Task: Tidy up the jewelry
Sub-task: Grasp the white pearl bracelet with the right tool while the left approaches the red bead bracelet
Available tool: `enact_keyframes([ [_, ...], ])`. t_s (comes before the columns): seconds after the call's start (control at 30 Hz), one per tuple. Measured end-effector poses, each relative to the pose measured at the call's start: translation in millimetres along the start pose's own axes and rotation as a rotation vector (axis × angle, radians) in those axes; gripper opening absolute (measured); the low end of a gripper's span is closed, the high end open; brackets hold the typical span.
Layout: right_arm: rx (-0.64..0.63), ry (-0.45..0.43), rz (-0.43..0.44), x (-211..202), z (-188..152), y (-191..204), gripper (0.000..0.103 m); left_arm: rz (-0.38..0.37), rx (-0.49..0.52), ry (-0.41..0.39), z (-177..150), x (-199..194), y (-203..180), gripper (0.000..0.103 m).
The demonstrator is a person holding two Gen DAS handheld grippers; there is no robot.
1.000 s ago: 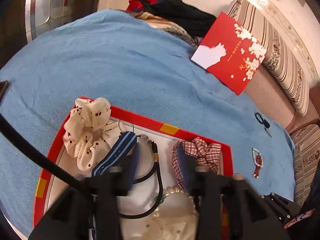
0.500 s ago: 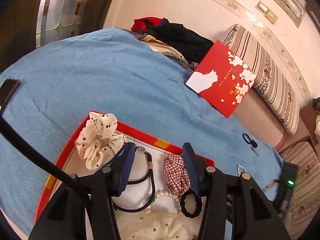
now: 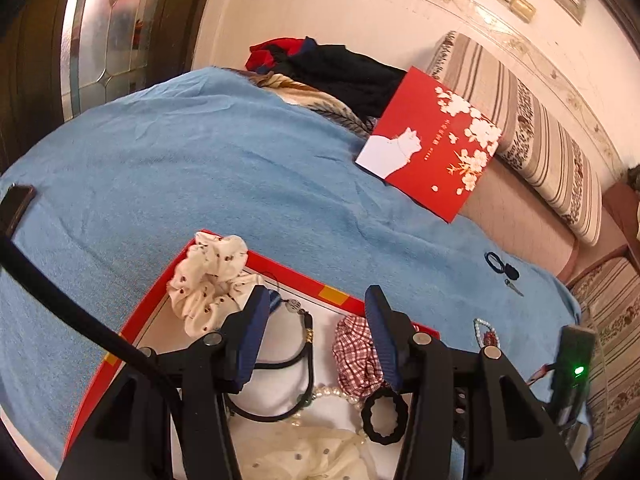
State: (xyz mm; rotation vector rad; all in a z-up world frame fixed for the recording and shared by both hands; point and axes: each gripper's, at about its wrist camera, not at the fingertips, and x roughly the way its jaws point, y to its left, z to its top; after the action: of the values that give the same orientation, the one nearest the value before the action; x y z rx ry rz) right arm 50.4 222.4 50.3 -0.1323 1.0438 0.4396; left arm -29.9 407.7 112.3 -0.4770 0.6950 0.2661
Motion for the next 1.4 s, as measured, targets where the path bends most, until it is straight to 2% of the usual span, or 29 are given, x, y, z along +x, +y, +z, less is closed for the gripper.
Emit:
enact_keyframes([
  [0.1,0.042,-0.033,0.044,-18,-5,-19,0.028,-0.013,0.032,0.009,-7,-2,-13,0.048],
  [0.27,0.092,-0.080,-0.014,-45,-18,-71,0.030,-0.005,0.132,0.004,-20,-5,-44,0.048],
  [0.4,0.159,-0.078,-0.077,-53,-24,-119,0.030,-0.047,0.188,0.028,-34,-3,-74,0.048],
  [0.53,0.244,-0.075,-0.069,-52,-23,-157,0.030,-0.071,0.265,0.049,-49,1,-106,0.048],
  [0.8,0.255,-0.066,-0.046,-31,-3,-167,0.030,-0.080,0.352,0.113,-69,19,-146,0.048],
  [0.9,0.211,-0.062,-0.038,-22,9,-162,0.030,-0.075,0.358,0.125,-71,24,-151,0.048],
  [1.07,0.142,-0.036,-0.089,1,32,-156,0.030,-0.071,0.369,0.131,-72,26,-155,0.048],
  [1.2,0.085,0.027,-0.078,26,48,-152,0.030,-0.071,0.376,0.140,-72,31,-156,0.048],
  [1.27,0.029,0.051,-0.112,37,54,-147,0.030,-0.072,0.376,0.146,-72,34,-158,0.048],
  [1.33,0.013,0.064,-0.141,42,59,-147,0.027,-0.077,0.376,0.150,-72,35,-160,0.048],
  [1.37,0.020,0.064,-0.157,43,61,-150,0.020,-0.080,0.379,0.151,-72,35,-161,0.048],
  [1.4,0.033,0.068,-0.186,43,63,-154,0.007,-0.082,0.382,0.152,-73,35,-162,0.048],
])
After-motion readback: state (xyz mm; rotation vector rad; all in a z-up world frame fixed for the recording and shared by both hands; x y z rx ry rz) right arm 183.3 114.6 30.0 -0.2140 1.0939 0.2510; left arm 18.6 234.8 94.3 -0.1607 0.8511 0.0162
